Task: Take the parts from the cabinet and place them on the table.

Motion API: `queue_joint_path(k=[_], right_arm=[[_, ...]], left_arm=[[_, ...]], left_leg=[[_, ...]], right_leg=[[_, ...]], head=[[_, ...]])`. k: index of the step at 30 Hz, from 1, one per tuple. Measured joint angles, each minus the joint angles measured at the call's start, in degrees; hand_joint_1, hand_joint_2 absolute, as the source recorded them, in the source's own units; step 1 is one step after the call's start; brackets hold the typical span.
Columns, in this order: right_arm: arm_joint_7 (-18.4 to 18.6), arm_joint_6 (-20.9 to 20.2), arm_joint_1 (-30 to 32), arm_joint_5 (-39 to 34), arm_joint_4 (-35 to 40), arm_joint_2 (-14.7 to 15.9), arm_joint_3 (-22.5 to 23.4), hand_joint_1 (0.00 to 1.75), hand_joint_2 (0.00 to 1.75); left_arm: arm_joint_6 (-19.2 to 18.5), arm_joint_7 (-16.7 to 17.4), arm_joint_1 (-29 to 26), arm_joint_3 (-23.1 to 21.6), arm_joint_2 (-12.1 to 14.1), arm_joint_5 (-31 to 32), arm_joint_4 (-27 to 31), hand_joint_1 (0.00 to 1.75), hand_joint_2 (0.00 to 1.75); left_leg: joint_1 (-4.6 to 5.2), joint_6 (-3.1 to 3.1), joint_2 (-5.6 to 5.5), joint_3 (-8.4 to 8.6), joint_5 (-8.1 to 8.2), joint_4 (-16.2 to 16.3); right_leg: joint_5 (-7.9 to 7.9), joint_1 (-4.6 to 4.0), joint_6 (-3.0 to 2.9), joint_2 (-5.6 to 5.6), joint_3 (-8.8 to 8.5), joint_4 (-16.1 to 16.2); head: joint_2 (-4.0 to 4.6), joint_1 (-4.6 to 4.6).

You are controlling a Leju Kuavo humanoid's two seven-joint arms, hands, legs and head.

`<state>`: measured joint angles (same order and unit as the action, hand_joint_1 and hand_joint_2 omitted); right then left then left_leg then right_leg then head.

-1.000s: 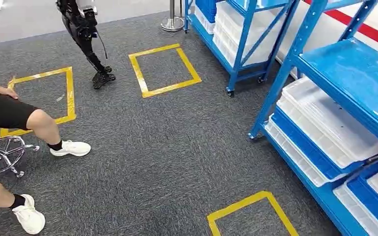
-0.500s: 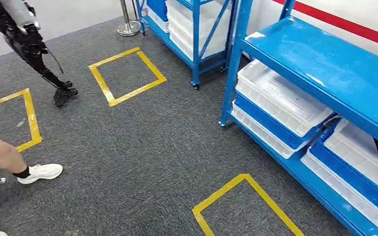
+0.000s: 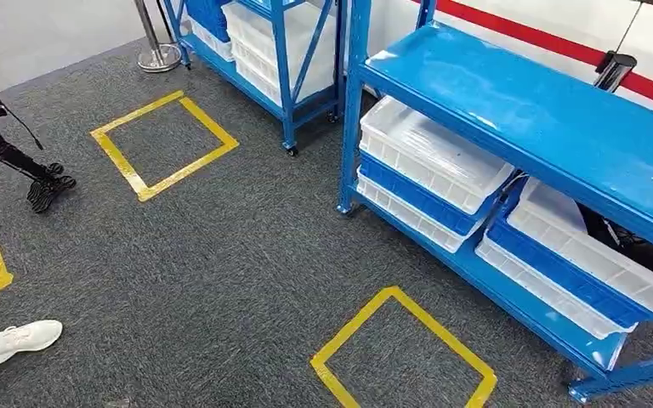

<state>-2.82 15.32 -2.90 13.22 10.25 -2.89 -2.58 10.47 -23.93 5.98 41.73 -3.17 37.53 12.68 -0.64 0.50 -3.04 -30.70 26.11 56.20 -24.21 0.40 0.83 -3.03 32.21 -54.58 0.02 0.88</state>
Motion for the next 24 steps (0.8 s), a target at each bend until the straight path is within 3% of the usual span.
queue_joint_path(k=[1, 2, 3, 6, 24], right_arm=[[-0.1, 0.0, 0.0, 0.1, 0.0, 0.1, -0.1, 0.00, 0.00], [-0.1, 0.1, 0.0, 0.2, 0.0, 0.2, -0.3, 0.00, 0.00], [-0.1, 0.1, 0.1, 0.2, 0.0, 0.1, -0.3, 0.00, 0.00], [-0.1, 0.1, 0.1, 0.3, 0.0, 0.2, -0.5, 0.00, 0.00], [0.2, 0.1, 0.0, 0.8, 0.0, 0.2, -0.8, 0.00, 0.00]], left_arm=[[0.0, 0.0, -0.1, 0.0, 0.0, 0.0, 0.0, 0.00, 0.00], [0.0, 0.0, 0.0, 0.0, -0.1, 0.0, 0.0, 0.00, 0.00], [0.0, -0.1, 0.1, 0.0, -0.1, 0.0, 0.0, 0.00, 0.00], [-0.3, -0.2, 0.0, 0.0, -0.1, 0.0, 0.0, 0.00, 0.00], [-1.4, -0.7, 0.0, 0.6, -0.1, 0.0, 0.0, 0.00, 0.00]], left_leg=[[0.43, 0.30, 0.44, -0.01, 0.24, 0.0], [0.65, 0.91, 0.59, -0.02, 0.06, 0.1], [0.77, 1.02, 0.77, -0.10, 0.02, 0.1], [1.06, 1.37, 0.80, -0.18, -0.22, 0.2], [1.01, 1.42, 0.79, -0.25, -0.27, 0.2]], right_leg=[[0.10, -0.01, 0.25, -0.09, 0.41, -0.6], [0.15, 0.14, -0.01, -0.23, 0.50, -0.6], [0.34, 0.20, 0.27, -0.22, 0.60, -0.5], [0.52, 0.49, 0.38, -0.23, 0.70, -0.6], [0.63, 0.68, 0.48, -0.22, 0.87, -0.6]], head=[[0.02, -0.09], [0.02, -0.84], [0.02, -0.81], [0.02, -0.79], [0.02, -0.81]])
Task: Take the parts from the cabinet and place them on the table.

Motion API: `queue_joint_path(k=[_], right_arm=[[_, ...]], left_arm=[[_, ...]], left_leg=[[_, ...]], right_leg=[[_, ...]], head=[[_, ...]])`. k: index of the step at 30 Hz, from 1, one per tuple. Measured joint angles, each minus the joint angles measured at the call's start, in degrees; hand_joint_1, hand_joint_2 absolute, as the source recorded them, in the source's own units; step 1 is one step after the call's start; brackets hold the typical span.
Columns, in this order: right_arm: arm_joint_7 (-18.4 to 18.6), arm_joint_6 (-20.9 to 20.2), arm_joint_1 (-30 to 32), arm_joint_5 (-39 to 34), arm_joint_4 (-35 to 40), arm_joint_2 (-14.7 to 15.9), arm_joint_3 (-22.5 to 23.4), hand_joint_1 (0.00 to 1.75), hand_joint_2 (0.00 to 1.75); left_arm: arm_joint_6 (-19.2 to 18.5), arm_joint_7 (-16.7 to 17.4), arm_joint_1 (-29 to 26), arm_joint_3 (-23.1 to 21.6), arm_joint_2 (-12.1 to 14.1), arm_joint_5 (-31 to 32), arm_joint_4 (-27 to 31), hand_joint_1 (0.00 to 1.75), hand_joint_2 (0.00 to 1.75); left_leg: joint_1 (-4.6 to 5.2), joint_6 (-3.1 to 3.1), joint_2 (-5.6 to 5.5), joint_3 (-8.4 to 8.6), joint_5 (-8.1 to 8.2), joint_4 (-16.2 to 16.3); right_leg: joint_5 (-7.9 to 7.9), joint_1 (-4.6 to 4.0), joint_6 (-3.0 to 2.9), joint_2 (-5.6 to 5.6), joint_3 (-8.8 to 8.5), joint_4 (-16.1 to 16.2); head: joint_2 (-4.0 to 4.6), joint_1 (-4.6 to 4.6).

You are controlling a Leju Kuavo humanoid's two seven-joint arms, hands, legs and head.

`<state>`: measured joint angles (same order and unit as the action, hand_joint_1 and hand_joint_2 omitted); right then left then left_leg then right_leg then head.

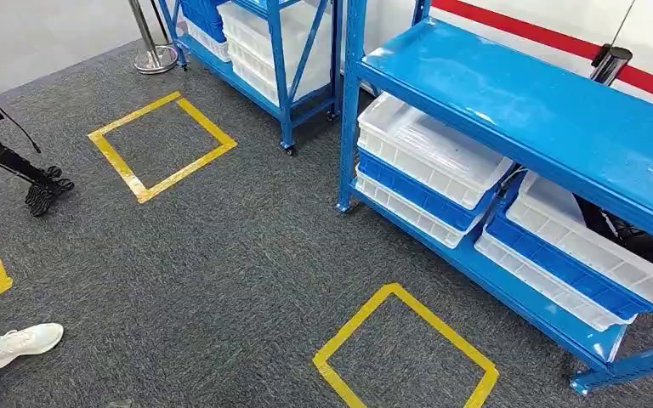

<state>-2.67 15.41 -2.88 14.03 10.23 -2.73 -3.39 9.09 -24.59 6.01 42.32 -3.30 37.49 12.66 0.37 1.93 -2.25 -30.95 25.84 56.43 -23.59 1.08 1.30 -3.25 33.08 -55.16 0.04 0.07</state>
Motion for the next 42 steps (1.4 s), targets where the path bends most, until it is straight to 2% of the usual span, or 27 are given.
queue_joint_path(k=[7, 12, 16, 18, 19, 20, 22, 23, 24, 25, 26, 27, 28, 29, 30, 31, 33, 34, 35, 36, 37, 38, 39, 40, 41, 42], right_arm=[[0.1, 0.0, 0.0, 0.4, 0.0, 0.0, 0.0, 0.00, 0.00], [0.2, 0.0, 0.0, 0.7, 0.0, -0.1, -0.1, 0.00, 0.00], [0.3, 0.0, 0.0, 0.8, 0.0, -0.1, -0.1, 0.00, 0.00], [0.3, 0.0, 0.0, 0.8, 0.0, -0.1, -0.1, 0.00, 0.00], [0.3, 0.0, 0.0, 0.8, 0.0, 0.0, -0.1, 0.00, 0.00], [0.3, 0.0, -0.1, 0.8, 0.0, 0.0, -0.1, 0.00, 0.00], [0.4, 0.0, -0.3, 0.8, 0.0, 0.0, -0.1, 0.00, 0.00], [0.4, 0.0, -0.3, 0.8, 0.0, 0.0, -0.1, 0.00, 0.00], [0.4, 0.0, -0.2, 0.8, 0.0, 0.0, -0.1, 0.00, 0.00], [0.4, 0.0, -0.2, 0.8, 0.0, 0.0, -0.1, 0.00, 0.00], [0.4, 0.0, -0.1, 0.8, 0.0, 0.1, -0.1, 0.00, 0.00], [0.4, 0.0, -0.1, 0.8, 0.0, 0.2, -0.1, 0.00, 0.00], [0.4, 0.0, -0.2, 0.9, 0.0, 0.3, -0.1, 0.00, 0.00], [0.4, 0.0, -0.4, 0.9, 0.0, 0.1, -0.1, 0.00, 0.00], [0.4, 0.0, -0.4, 0.9, 0.0, 0.0, -0.1, 0.00, 0.00], [0.4, 0.0, -0.4, 0.9, 0.0, 0.0, -0.1, 0.00, 0.00], [0.4, 0.0, -0.3, 0.9, 0.0, 0.0, -0.1, 0.00, 0.00], [0.4, 0.0, -0.3, 0.9, 0.0, 0.0, -0.1, 0.00, 0.00], [0.4, 0.0, -0.3, 0.9, 0.0, -0.1, -0.1, 0.00, 0.00], [0.4, 0.0, -0.3, 0.9, 0.0, 0.0, -0.1, 0.00, 0.00], [0.4, 0.0, -0.3, 0.9, 0.0, -0.1, -0.1, 0.00, 0.00], [0.4, 0.0, -0.3, 1.0, 0.0, -0.1, -0.1, 0.00, 0.00], [0.5, 0.0, -0.2, 1.1, 0.0, -0.1, -0.1, 0.00, 0.00], [0.5, 0.0, -0.2, 1.2, 0.0, -0.1, -0.1, 0.00, 0.00], [0.6, 0.0, -0.2, 1.2, 0.0, -0.1, -0.1, 0.00, 0.00], [0.6, 0.0, -0.3, 1.3, 0.0, -0.1, -0.1, 0.00, 0.00]], left_arm=[[-0.3, -0.3, 0.0, 0.2, 0.0, 0.0, 0.0, 0.00, 0.00], [-0.2, -0.6, 0.0, 0.3, 0.0, 0.0, 0.0, 0.00, 0.00], [0.1, -0.6, 0.0, 0.3, 0.0, 0.0, 0.0, 0.00, 0.00], [0.4, -0.7, 0.0, 0.3, 0.0, 0.0, 0.0, 0.00, 0.00], [0.4, -0.7, 0.0, 0.3, 0.0, 0.0, 0.0, 0.00, 0.00], [0.5, -0.8, 0.0, 0.3, -0.2, 0.0, 0.0, 0.00, 0.00], [0.5, -0.8, -0.1, 0.3, -0.1, 0.1, 0.0, 0.00, 0.00], [0.5, -0.8, -0.1, 0.3, -0.1, 0.2, 0.0, 0.00, 0.00], [0.5, -0.8, -0.1, 0.3, -0.1, 0.2, 0.0, 0.00, 0.00], [0.5, -0.8, -0.1, 0.3, -0.2, 0.3, 0.0, 0.00, 0.00], [0.5, -0.8, -0.1, 0.3, -0.3, 0.3, 0.0, 0.00, 0.00], [0.5, -0.8, -0.1, 0.3, -0.4, 0.3, 0.0, 0.00, 0.00], [0.5, -0.8, -0.1, 0.3, -0.4, 0.3, 0.0, 0.00, 0.00], [0.6, -0.8, -0.1, 0.3, -0.3, 0.3, 0.0, 0.00, 0.00], [0.6, -0.8, 0.0, 0.3, -0.2, 0.3, 0.0, 0.00, 0.00], [0.7, -0.8, 0.0, 0.3, -0.3, 0.3, 0.0, 0.00, 0.00], [0.7, -0.8, 0.0, 0.3, -0.3, 0.4, 0.0, 0.00, 0.00], [0.7, -0.8, 0.0, 0.3, -0.3, 0.5, 0.0, 0.00, 0.00], [0.7, -0.8, 0.1, 0.3, -0.3, 0.5, 0.0, 0.00, 0.00], [0.7, -0.8, 0.1, 0.3, -0.3, 0.5, 0.0, 0.00, 0.00], [0.7, -0.8, 0.1, 0.3, -0.3, 0.5, 0.0, 0.00, 0.00], [0.7, -0.8, 0.0, 0.3, -0.3, 0.5, 0.0, 0.00, 0.00], [0.7, -0.8, 0.0, 0.3, -0.3, 0.4, 0.0, 0.00, 0.00], [0.7, -0.8, 0.0, 0.3, -0.3, 0.4, 0.0, 0.00, 0.00], [0.7, -0.7, -0.1, 0.3, -0.3, 0.4, 0.0, 0.00, 0.00], [0.7, -0.8, -0.1, 0.3, -0.3, 0.3, 0.0, 0.00, 0.00]], left_leg=[[-0.11, -0.07, 0.00, -0.01, -0.03, 0.0], [0.01, 0.00, -0.03, -0.13, 0.03, 0.2], [0.03, 0.38, -0.01, -0.35, 0.11, 0.7], [0.02, 0.91, 0.09, -0.26, -0.10, 0.1], [-0.72, 1.30, 0.56, 0.13, -0.77, -0.6], [-0.66, 1.82, 0.67, 0.16, -0.88, -0.9], [-0.71, 1.91, 1.37, -0.12, -0.94, -0.9], [-0.70, 1.88, 1.69, -0.31, -0.93, -0.8], [-0.71, 1.80, 1.90, -0.37, -0.94, -0.8], [-0.82, 1.63, 2.03, -0.38, -0.91, -0.8], [-0.98, 1.28, 2.05, -0.35, -0.86, -0.7], [-1.19, 0.79, 2.08, -0.23, -0.74, -0.7], [-1.33, 0.29, 2.10, -0.10, -0.59, -0.5], [-0.92, -0.43, 2.26, -0.22, -0.20, -0.1], [-0.88, -0.98, 2.27, -0.16, 0.33, 0.0], [-0.88, -1.17, 2.28, -0.05, 0.45, 0.0], [-1.40, -1.58, 2.34, 0.13, 0.58, 0.1], [-1.89, -1.95, 2.32, 0.14, 1.01, 0.8], [-1.94, -2.01, 2.34, -0.63, 2.19, 2.7], [-1.92, -2.09, 2.32, -2.19, 4.00, 6.0], [-1.89, -2.24, 2.27, -5.35, 6.73, 12.2], [-1.89, -2.25, 2.28, -7.54, 8.05, 16.0], [-1.86, -2.05, 2.28, -10.22, 8.61, 19.9], [-1.83, -1.80, 2.28, -10.87, 8.08, 20.2], [-1.55, -1.10, 2.28, -10.42, 5.50, 17.6], [-1.24, -0.33, 2.27, -8.97, 2.81, 13.9]], right_leg=[[0.01, -0.12, -0.01, 0.00, 0.01, 0.0], [0.11, 0.24, 0.14, 0.00, -0.01, 0.0], [0.28, 0.66, 0.43, -0.05, 0.02, 0.1], [0.34, 0.41, 0.87, -0.26, 0.05, 0.4], [-0.05, 0.33, 0.79, 0.63, 0.61, -0.8], [-1.89, 0.12, 0.31, 1.90, 2.15, -3.6], [-6.29, 0.35, -0.26, 2.46, 6.81, -13.0], [-7.96, 0.51, -0.17, 2.52, 9.03, -17.7], [-8.38, 0.60, 0.27, 2.56, 9.94, -19.9], [-7.84, 0.73, 0.85, 2.63, 9.23, -18.8], [-6.50, 0.87, 1.53, 2.73, 7.03, -15.3], [-4.55, 1.22, 2.32, 3.00, 3.49, -9.1], [-3.14, 1.54, 2.84, 3.41, 0.14, -3.5], [-2.97, 1.56, 2.70, 4.14, -1.19, -0.8], [-2.90, 1.06, 1.61, 3.52, -1.63, -0.7], [-2.90, 0.93, 0.76, 3.53, -1.64, -0.9], [-3.10, 0.82, -0.40, 3.36, -1.75, -1.1], [-3.02, 1.11, -0.95, 3.23, -2.16, -1.0], [-3.22, 0.94, -1.31, 3.19, -2.37, -1.0], [-3.40, 0.71, -1.58, 3.19, -2.58, -1.1], [-3.64, 0.35, -1.94, 3.19, -2.85, -1.1], [-3.82, 0.09, -2.21, 3.19, -3.00, -1.1], [-4.08, -0.38, -2.53, 3.15, -3.31, -1.1], [-4.24, -0.62, -2.74, 3.09, -3.51, -1.1], [-4.55, -1.06, -3.03, 2.92, -3.97, -1.1], [-4.80, -1.36, -3.06, 2.83, -4.36, -1.0]], head=[[0.00, 0.00], [0.00, -0.02], [0.00, 0.00], [0.00, -0.02], [0.00, 0.04], [0.00, 0.11], [0.00, 0.52], [0.00, 0.46], [0.00, 0.52], [0.00, 0.48], [0.00, 0.52], [0.00, 0.55], [0.00, 0.52], [0.00, 0.79], [0.00, 0.74], [0.00, 0.30], [0.00, 0.28], [0.00, 0.24], [0.00, 0.22], [0.00, 0.09], [0.00, -0.02], [0.00, 0.00], [0.00, -0.02], [0.00, 0.00], [0.00, 0.00], [0.00, 0.02]])
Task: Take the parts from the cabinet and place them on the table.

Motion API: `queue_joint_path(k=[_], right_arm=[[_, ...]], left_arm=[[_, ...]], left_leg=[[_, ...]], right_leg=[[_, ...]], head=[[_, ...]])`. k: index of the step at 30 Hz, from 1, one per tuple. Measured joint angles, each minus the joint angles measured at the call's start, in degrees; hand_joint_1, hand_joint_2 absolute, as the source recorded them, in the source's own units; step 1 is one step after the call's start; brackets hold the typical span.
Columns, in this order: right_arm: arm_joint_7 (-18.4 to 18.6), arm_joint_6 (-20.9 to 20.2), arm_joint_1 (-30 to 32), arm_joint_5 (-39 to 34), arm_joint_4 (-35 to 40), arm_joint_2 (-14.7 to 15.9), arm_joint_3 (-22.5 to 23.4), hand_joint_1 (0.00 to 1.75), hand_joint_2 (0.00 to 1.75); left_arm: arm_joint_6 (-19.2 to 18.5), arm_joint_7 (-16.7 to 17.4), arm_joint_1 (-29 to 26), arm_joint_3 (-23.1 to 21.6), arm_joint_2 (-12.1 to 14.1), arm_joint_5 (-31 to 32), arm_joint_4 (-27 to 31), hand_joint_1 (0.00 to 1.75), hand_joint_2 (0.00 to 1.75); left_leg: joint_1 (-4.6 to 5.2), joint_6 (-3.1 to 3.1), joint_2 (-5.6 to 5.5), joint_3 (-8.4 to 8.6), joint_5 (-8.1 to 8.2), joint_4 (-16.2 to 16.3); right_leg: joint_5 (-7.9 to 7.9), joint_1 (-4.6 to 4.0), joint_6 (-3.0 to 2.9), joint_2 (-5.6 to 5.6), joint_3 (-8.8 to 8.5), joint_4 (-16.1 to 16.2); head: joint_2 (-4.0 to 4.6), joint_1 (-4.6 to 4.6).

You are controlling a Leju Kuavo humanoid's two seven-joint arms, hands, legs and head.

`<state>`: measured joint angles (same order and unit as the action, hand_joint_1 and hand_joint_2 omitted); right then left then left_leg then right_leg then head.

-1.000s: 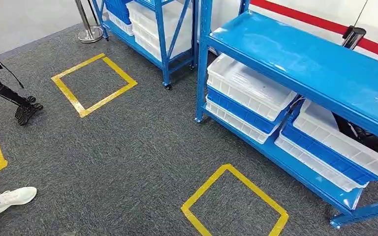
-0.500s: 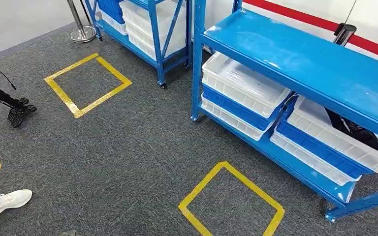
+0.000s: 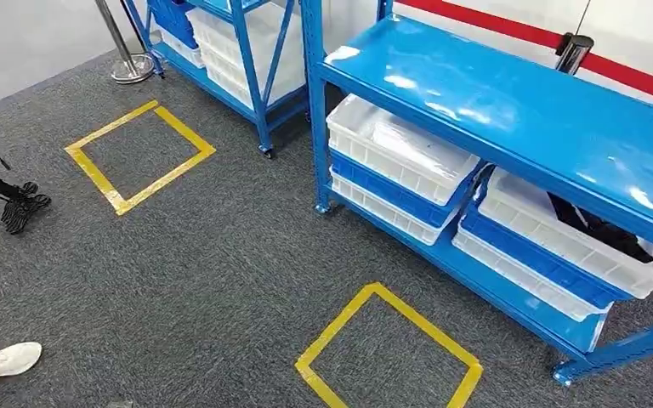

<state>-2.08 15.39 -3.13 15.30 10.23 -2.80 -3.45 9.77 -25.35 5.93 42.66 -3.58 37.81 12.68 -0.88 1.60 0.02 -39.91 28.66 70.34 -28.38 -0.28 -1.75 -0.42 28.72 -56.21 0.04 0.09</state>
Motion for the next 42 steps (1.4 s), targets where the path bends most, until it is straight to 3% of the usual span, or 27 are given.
queue_joint_path(k=[1, 2, 3, 4, 7, 8, 9, 10, 12, 13, 14, 15, 17, 18, 19, 24, 26, 27, 28, 29, 31, 33, 37, 38, 39, 40, 42], right_arm=[[0.0, 0.0, 0.0, 0.2, 0.0, 0.0, 0.0, 0.00, 0.00], [0.0, 0.0, 0.0, 0.2, 0.0, -0.3, 0.0, 0.00, 0.00], [0.0, -0.1, 0.0, 0.2, 0.0, -0.7, -0.1, 0.00, 0.00], [0.0, -0.1, 0.0, 0.3, 0.0, -0.8, -0.2, 0.00, 0.00], [0.0, -0.2, 0.2, 0.5, 0.0, -0.9, -0.4, 0.00, 0.00], [0.1, -0.2, 0.2, 0.5, 0.0, -0.9, -0.4, 0.00, 0.00], [0.1, -0.2, 0.1, 0.5, 0.0, -0.9, -0.4, 0.00, 0.00], [0.1, -0.2, -0.2, 0.5, 0.0, -0.8, -0.4, 0.00, 0.00], [0.1, -0.2, -0.2, 0.5, 0.0, -0.4, -0.4, 0.00, 0.00], [0.2, -0.2, -0.1, 0.5, 0.0, -0.2, -0.5, 0.00, 0.00], [0.3, -0.2, 0.2, 0.5, 0.0, -0.1, -0.5, 0.00, 0.00], [0.3, -0.2, 0.4, 0.5, 0.0, 0.0, -0.5, 0.00, 0.00], [0.3, -0.2, 0.5, 0.5, 0.0, 0.1, -0.5, 0.00, 0.00], [0.3, -0.2, 0.5, 0.5, 0.0, -0.2, -0.5, 0.00, 0.00], [0.2, -0.2, 0.3, 0.5, 0.0, -0.2, -0.5, 0.00, 0.00], [0.2, -0.2, 0.3, 0.5, 0.0, -0.2, -0.5, 0.00, 0.00], [0.2, -0.2, 0.3, 0.5, 0.0, -0.2, -0.5, 0.00, 0.00], [0.2, -0.2, 0.6, 0.5, 0.0, -0.1, -0.5, 0.00, 0.00], [0.1, -0.3, 0.2, 0.6, 0.0, -0.1, -0.5, 0.00, 0.00], [0.1, -0.4, 0.3, 0.7, 0.0, -0.1, -0.6, 0.00, 0.00], [0.1, -0.4, 0.2, 0.7, 0.0, -0.1, -0.7, 0.00, 0.00], [0.1, -0.5, 0.2, 0.8, 0.0, -0.3, -0.8, 0.00, 0.00], [0.1, -0.6, 0.0, 0.9, 0.0, -0.8, -0.8, 0.00, 0.00], [0.1, -0.6, -0.1, 0.9, 0.0, -0.7, -0.8, 0.00, 0.00], [0.1, -0.6, -0.1, 1.0, 0.0, -0.5, -0.8, 0.00, 0.00], [0.1, -0.6, -0.2, 1.0, 0.0, -0.5, -0.8, 0.00, 0.00], [0.1, -0.6, -0.4, 1.0, 0.0, -0.1, -0.8, 0.00, 0.00]], left_arm=[[0.0, 0.0, 0.0, 0.0, 0.0, 0.0, 0.0, 0.00, 0.00], [0.0, 0.0, 0.0, 0.1, 0.3, -0.1, 0.0, 0.00, 0.00], [0.0, 0.0, 0.0, 0.1, 0.6, -0.1, 0.0, 0.00, 0.00], [0.1, -0.2, 0.1, 0.1, 0.7, -0.1, 0.0, 0.00, 0.00], [0.2, -0.2, 0.0, 0.1, 0.7, -0.1, 0.1, 0.00, 0.00], [0.2, -0.2, -0.1, 0.1, 0.7, -0.1, 0.0, 0.00, 0.00], [0.2, -0.2, 0.1, 0.1, 0.7, -0.1, 0.0, 0.00, 0.00], [0.2, -0.2, 0.1, 0.1, 0.7, -0.1, 0.0, 0.00, 0.00], [0.2, -0.2, 0.0, 0.1, 0.3, -0.1, 0.0, 0.00, 0.00], [0.2, -0.2, -0.1, 0.1, 0.3, -0.1, 0.0, 0.00, 0.00], [0.2, -0.2, -0.2, 0.1, 0.2, -0.1, 0.0, 0.00, 0.00], [0.1, -0.2, -0.3, 0.1, 0.1, -0.1, 0.0, 0.00, 0.00], [0.1, -0.2, -0.3, 0.1, 0.0, -0.1, 0.0, 0.00, 0.00], [0.1, -0.2, -0.3, 0.1, 0.2, -0.1, 0.0, 0.00, 0.00], [0.1, -0.2, -0.3, 0.1, 0.2, -0.1, 0.0, 0.00, 0.00], [0.1, -0.2, -0.3, 0.1, 0.2, -0.1, 0.0, 0.00, 0.00], [0.2, -0.2, -0.3, 0.1, 0.2, -0.1, 0.0, 0.00, 0.00], [0.2, -0.2, -0.3, 0.1, 0.1, -0.1, 0.0, 0.00, 0.00], [0.2, -0.2, -0.2, 0.1, 0.1, 0.0, 0.0, 0.00, 0.00], [0.4, -0.1, -0.3, 0.1, 0.0, 0.0, 0.0, 0.00, 0.00], [0.5, -0.1, -0.3, 0.1, 0.0, 0.0, 0.0, 0.00, 0.00], [0.6, -0.1, -0.3, 0.2, 0.3, 0.0, 0.0, 0.00, 0.00], [1.0, -0.7, -0.3, 0.5, 0.5, 0.0, 0.0, 0.00, 0.00], [1.0, -0.6, -0.3, 0.6, 0.4, 0.0, 0.0, 0.00, 0.00], [0.9, -0.5, -0.2, 0.7, 0.3, 0.1, 0.0, 0.00, 0.00], [0.9, -0.4, -0.1, 0.9, 0.2, 0.3, 0.0, 0.00, 0.00], [0.9, -0.1, 0.0, 0.9, -0.1, 0.5, 0.0, 0.00, 0.00]], left_leg=[[0.70, 1.29, -0.05, 2.63, -3.54, -6.2], [1.77, 2.96, -0.17, 4.54, -5.17, -10.9], [1.95, 3.78, 0.58, 4.92, -4.37, -10.9], [2.49, 3.89, 0.70, 5.28, -4.26, -11.8], [2.52, 5.36, 0.35, 7.25, -4.75, -14.8], [2.08, 5.00, 0.45, 9.06, -5.17, -16.1], [1.92, 5.13, 0.40, 9.44, -5.50, -16.5], [1.75, 5.02, 0.39, 9.44, -5.52, -16.6], [1.45, 4.32, 0.33, 9.48, -5.07, -16.6], [1.17, 3.80, 0.23, 9.63, -4.82, -16.6], [0.78, 3.23, 0.01, 9.93, -4.54, -16.6], [0.27, 2.44, -0.08, 10.33, -4.17, -16.5], [-0.38, 0.84, -0.14, 10.72, -3.18, -15.6], [-0.37, -0.02, -0.02, 10.62, -2.44, -14.6], [-0.30, -0.38, 0.01, 10.42, -1.99, -14.5], [-0.22, -0.47, 0.03, 10.31, -1.89, -14.5], [-0.19, -1.10, 0.37, 10.51, -1.13, -14.3], [-1.20, -1.74, 0.40, 11.25, -0.83, -13.4], [-1.21, -2.30, 0.38, 3.50, 3.82, 0.1], [-0.71, -1.28, 0.36, -1.71, 5.68, 5.0], [0.30, 0.53, 0.28, 0.34, 0.09, -2.6], [2.20, 3.52, -0.38, 3.28, -5.96, -11.2], [2.97, 4.10, -1.13, 3.80, -6.05, -12.0], [2.36, 4.34, -1.04, 5.60, -6.89, -14.6], [2.35, 3.85, -0.84, 6.63, -7.26, -15.8], [2.11, 4.22, -0.81, 7.03, -7.25, -16.3], [2.13, 4.05, -0.81, 7.06, -6.99, -16.3]], right_leg=[[-0.32, -0.30, -0.15, -0.12, -0.48, 0.1], [-0.59, 0.05, -0.22, -0.17, -0.59, 0.2], [-0.89, -0.74, 0.17, -0.21, -0.46, 0.4], [-1.00, 0.10, 0.44, -0.19, -0.95, 0.7], [0.53, -0.45, 1.90, 0.16, -2.55, 0.3], [-0.72, -0.12, 1.79, 0.25, -1.68, -0.6], [-1.88, -0.17, 1.03, 0.15, -0.43, -3.2], [-3.20, 0.08, 0.98, 0.12, 2.35, -7.7], [-6.37, 0.91, 1.92, 0.13, 7.97, -15.8], [-6.57, 1.34, 2.50, 0.14, 9.36, -16.9], [-5.30, 1.83, 3.51, 0.17, 9.41, -15.3], [-2.41, 2.55, 5.44, 0.22, 8.07, -10.9], [3.29, 3.93, 7.79, 0.53, 4.23, -0.6], [1.89, 3.33, 6.84, 1.15, 4.81, -0.3], [0.61, 3.06, 5.13, 1.51, 4.89, -0.3], [0.59, 3.01, 4.90, 1.51, 4.83, -0.4], [2.16, 3.23, 3.98, 1.24, 4.23, -0.6], [2.01, 3.24, 2.41, 0.79, 3.08, -1.0], [1.35, 2.26, 1.53, 0.47, 2.53, -0.9], [0.51, 1.14, 0.82, 0.16, 1.54, -1.0], [-0.10, 0.55, 0.58, -0.05, 0.65, -0.9], [-0.46, 0.54, 0.47, -0.28, 0.11, -0.8], [-0.91, 0.68, 1.33, -0.80, -0.15, 0.3], [-1.17, -0.43, 1.27, -0.68, -0.51, 0.5], [-1.58, 0.07, 1.38, -0.24, -0.51, -0.6], [-3.37, -0.08, 1.11, -0.24, 1.35, -4.1], [-6.44, 0.64, 1.21, -0.20, 6.51, -12.6]], head=[[0.00, -0.02], [0.00, 0.07], [0.00, 0.57], [0.00, 0.41], [0.00, -0.08], [-0.02, -0.13], [0.07, 0.00], [0.02, 0.22], [0.00, 0.24], [0.00, 0.24], [0.00, 0.24], [0.00, 0.30], [0.00, 0.39], [0.00, 0.83], [0.00, 1.01], [0.00, 0.94], [0.00, 0.61], [0.00, 0.00], [0.00, -0.11], [0.00, -0.11], [0.00, -0.11], [0.00, -0.07], [0.00, -0.18], [0.00, -0.24], [0.00, -0.09], [0.00, 0.18], [0.00, 0.24]])
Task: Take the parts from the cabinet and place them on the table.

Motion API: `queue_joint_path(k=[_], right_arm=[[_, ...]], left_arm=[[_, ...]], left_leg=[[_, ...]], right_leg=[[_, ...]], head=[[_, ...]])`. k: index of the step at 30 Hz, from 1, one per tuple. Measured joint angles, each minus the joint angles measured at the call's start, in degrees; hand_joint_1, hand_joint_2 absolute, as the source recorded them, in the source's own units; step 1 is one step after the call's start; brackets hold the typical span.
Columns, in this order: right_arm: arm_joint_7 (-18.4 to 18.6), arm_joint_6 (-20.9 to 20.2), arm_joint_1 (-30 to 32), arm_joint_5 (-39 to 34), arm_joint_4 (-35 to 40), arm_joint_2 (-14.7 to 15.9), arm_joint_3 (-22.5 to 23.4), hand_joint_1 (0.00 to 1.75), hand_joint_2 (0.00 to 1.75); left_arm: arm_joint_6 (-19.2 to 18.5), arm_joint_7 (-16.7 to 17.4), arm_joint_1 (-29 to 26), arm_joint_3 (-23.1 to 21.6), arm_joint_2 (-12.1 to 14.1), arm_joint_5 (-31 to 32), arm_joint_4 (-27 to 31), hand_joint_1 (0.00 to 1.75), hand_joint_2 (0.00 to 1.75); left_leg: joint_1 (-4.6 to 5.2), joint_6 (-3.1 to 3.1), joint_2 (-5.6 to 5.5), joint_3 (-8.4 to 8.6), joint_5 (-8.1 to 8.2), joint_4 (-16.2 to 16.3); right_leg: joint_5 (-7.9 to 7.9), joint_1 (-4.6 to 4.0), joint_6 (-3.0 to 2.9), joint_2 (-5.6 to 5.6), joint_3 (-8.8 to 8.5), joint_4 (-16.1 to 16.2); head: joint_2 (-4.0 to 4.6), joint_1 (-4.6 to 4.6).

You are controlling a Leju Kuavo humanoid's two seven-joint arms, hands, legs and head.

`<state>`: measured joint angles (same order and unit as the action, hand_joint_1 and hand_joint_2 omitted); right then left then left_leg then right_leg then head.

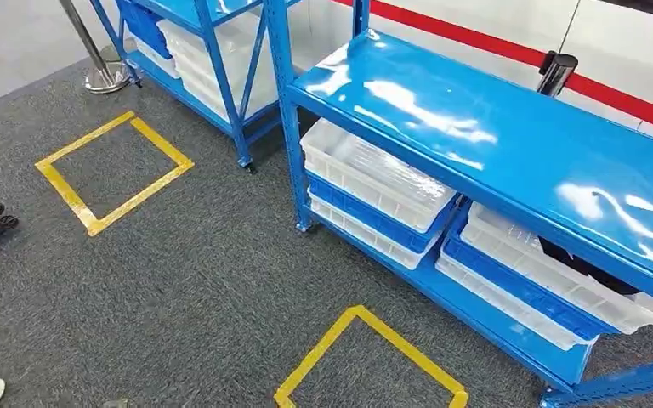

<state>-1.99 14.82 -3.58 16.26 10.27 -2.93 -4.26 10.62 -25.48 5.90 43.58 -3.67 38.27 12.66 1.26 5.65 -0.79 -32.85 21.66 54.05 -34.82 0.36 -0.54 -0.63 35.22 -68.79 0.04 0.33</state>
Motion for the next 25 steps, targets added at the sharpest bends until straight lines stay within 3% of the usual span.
queue_joint_path(k=[1, 2, 3, 5, 6, 7, 8, 10, 11, 12, 13, 15, 16, 17, 18, 20, 21, 22, 23, 25], right_arm=[[0.0, 0.0, 0.0, 0.0, 0.0, 0.1, 0.0, 0.00, 0.00], [0.0, 0.0, 0.1, 0.0, 0.0, 0.2, 0.0, 0.00, 0.00], [0.0, 0.0, 0.3, -0.1, 0.0, 0.2, 0.0, 0.00, 0.00], [0.0, 0.0, 0.4, -0.3, 0.0, 0.6, 0.0, 0.00, 0.00], [0.0, -0.1, 0.3, -0.3, 0.0, 0.5, 0.0, 0.00, 0.00], [-0.1, -0.1, 0.3, -0.3, 0.0, -0.1, 0.0, 0.00, 0.00], [-0.2, -0.1, -0.3, -0.3, 0.0, 0.5, 0.0, 0.00, 0.00], [-0.2, -0.1, -0.3, -0.4, 0.0, 0.5, 0.0, 0.00, 0.00], [-0.2, -0.1, -0.3, -0.4, 0.0, 0.3, 0.0, 0.00, 0.00], [-0.2, -0.1, -0.2, -0.4, 0.0, 0.3, 0.0, 0.00, 0.00], [-0.2, -0.1, -0.1, -0.4, 0.0, 0.4, 0.0, 0.00, 0.00], [-0.2, -0.1, 0.0, -0.4, 0.0, 0.4, 0.0, 0.00, 0.00], [-0.2, -0.1, 0.0, -0.4, 0.0, 0.4, 0.0, 0.00, 0.00], [-0.2, -0.1, 0.1, -0.4, 0.0, 0.5, 0.0, 0.00, 0.00], [-0.2, -0.1, 0.1, -0.3, 0.0, 0.5, 0.0, 0.00, 0.00], [-0.2, -0.2, 0.1, -0.3, 0.0, 0.5, 0.0, 0.00, 0.00], [-0.2, -0.2, 0.0, -0.3, 0.0, 0.4, 0.0, 0.00, 0.00], [-0.2, -0.3, -0.1, -0.3, 0.0, 0.3, 0.0, 0.00, 0.00], [-0.2, -0.3, -0.1, -0.2, 0.0, 0.3, 0.0, 0.00, 0.00], [-0.2, -0.4, 0.2, -0.1, 0.0, 0.2, 0.0, 0.00, 0.00]], left_arm=[[0.0, 0.0, 0.0, 0.0, 0.0, 0.0, 0.0, 0.00, 0.00], [0.0, 0.1, 0.0, 0.0, -0.1, 0.0, 0.0, 0.00, 0.00], [0.0, 0.2, 0.0, 0.0, -0.2, 0.0, 0.0, 0.00, 0.00], [0.0, 0.4, 0.0, 0.0, -0.4, 0.1, -0.1, 0.00, 0.00], [0.1, 0.5, 0.0, 0.1, -0.4, 0.2, -0.1, 0.00, 0.00], [0.2, 0.6, 0.0, 0.1, 0.2, 0.2, 0.0, 0.00, 0.00], [0.2, 0.6, -0.1, 0.1, -0.2, 0.3, 0.0, 0.00, 0.00], [0.3, 0.6, 0.0, 0.1, -0.3, 0.3, 0.0, 0.00, 0.00], [0.4, 0.6, 0.0, 0.1, -0.3, 0.4, 0.0, 0.00, 0.00], [0.4, 0.6, 0.0, 0.1, -0.3, 0.4, 0.0, 0.00, 0.00], [0.5, 0.6, 0.0, 0.1, -0.3, 0.5, 0.0, 0.00, 0.00], [0.7, 0.7, 0.0, 0.1, -0.3, 0.5, 0.0, 0.00, 0.00], [0.7, 0.7, 0.0, 0.1, -0.3, 0.5, 0.0, 0.00, 0.00], [0.8, 0.7, 0.0, 0.1, -0.3, 0.5, 0.0, 0.00, 0.00], [0.8, 0.7, 0.0, 0.1, -0.4, 0.5, 0.0, 0.00, 0.00], [1.0, 0.7, 0.0, 0.1, -0.4, 0.5, 0.0, 0.00, 0.00], [1.0, 0.7, 0.0, 0.1, -0.4, 0.5, 0.0, 0.00, 0.00], [1.1, 0.8, 0.0, 0.1, -0.3, 0.5, 0.0, 0.00, 0.00], [1.2, 0.8, 0.0, 0.2, -0.3, 0.6, 0.0, 0.00, 0.00], [1.2, 0.8, 0.3, 0.2, -0.3, 0.6, 0.0, 0.00, 0.00]], left_leg=[[0.00, -0.08, -0.01, -0.01, 0.16, 0.0], [-0.17, -0.33, -0.05, -0.01, 0.36, 0.3], [-0.49, -0.78, -0.16, -0.01, 0.69, 0.6], [-1.33, -2.21, -0.10, -0.31, 1.97, 2.6], [-1.48, -2.92, 0.24, -0.42, 2.79, 3.7], [-0.94, -3.49, 0.44, -0.48, 3.47, 4.4], [-1.10, -3.85, 0.63, -0.72, 4.16, 4.9], [-1.09, -4.20, 1.46, -0.29, 4.66, 4.8], [-1.50, -4.44, 1.82, -0.34, 4.79, 5.3], [-1.70, -4.78, 1.61, -0.47, 5.59, 6.2], [-1.88, -5.19, 1.40, -1.32, 7.72, 8.5], [-2.05, -5.91, 1.22, -5.36, 12.75, 17.4], [-2.08, -6.04, 1.20, -7.54, 14.23, 21.6], [-2.11, -6.01, 1.19, -8.51, 14.16, 23.2], [-2.18, -5.81, 1.15, -8.15, 12.59, 21.8], [-2.21, -5.17, 0.08, -4.17, 7.17, 13.0], [-2.20, -4.61, -1.81, -1.80, 4.88, 7.9], [-2.06, -4.40, -3.63, -0.80, 4.77, 5.8], [-1.73, -4.03, -3.04, -0.84, 4.53, 5.7], [-1.43, -3.77, -1.97, -0.75, 4.68, 5.8]], right_leg=[[-0.75, 0.45, 0.36, -0.01, 1.98, -2.7], [-0.43, 0.91, 1.17, 0.01, 3.30, -4.0], [1.55, 1.44, 2.45, 0.07, 2.69, -1.6], [7.33, 2.50, 5.19, 0.83, -2.38, 9.8], [7.57, 2.24, 4.88, 1.94, -3.01, 10.1], [7.66, 1.67, 5.09, 2.61, -1.85, 10.4], [7.39, 1.67, 3.16, 1.85, -2.52, 9.9], [7.06, 1.28, 1.92, 1.12, -1.96, 9.9], [7.19, 2.04, 1.24, 0.61, -2.74, 10.1], [7.32, 1.96, 1.04, 0.23, -2.84, 10.1], [7.54, 1.99, 0.63, 0.03, -2.93, 10.1], [7.52, 1.86, 0.62, -0.79, -2.84, 10.1], [7.51, 1.83, 0.62, -1.24, -2.80, 10.1], [7.50, 1.78, 0.62, -1.69, -2.79, 10.1], [7.49, 1.78, 0.64, -2.35, -2.85, 10.1], [7.48, 1.79, 0.65, -3.75, -3.08, 10.1], [7.49, 1.85, 0.66, -4.47, -3.15, 10.1], [7.49, 1.78, 0.79, -4.94, -3.07, 10.1], [7.50, 1.41, 1.10, -5.49, -3.02, 10.3], [7.69, 1.76, 1.84, -6.32, -2.83, 10.6]], head=[[0.00, -0.04], [0.00, 0.07], [0.00, 0.00], [0.00, 0.09], [0.00, -0.11], [0.00, 0.44], [0.00, 0.64], [0.00, -0.46], [0.00, -0.24], [0.00, -0.48], [0.00, -0.72], [0.00, -0.83], [0.00, -0.76], [0.00, -0.79], [0.00, -0.79], [0.00, -0.81], [0.00, -0.81], [0.00, -0.72], [0.00, -0.74], [0.00, -0.79]])
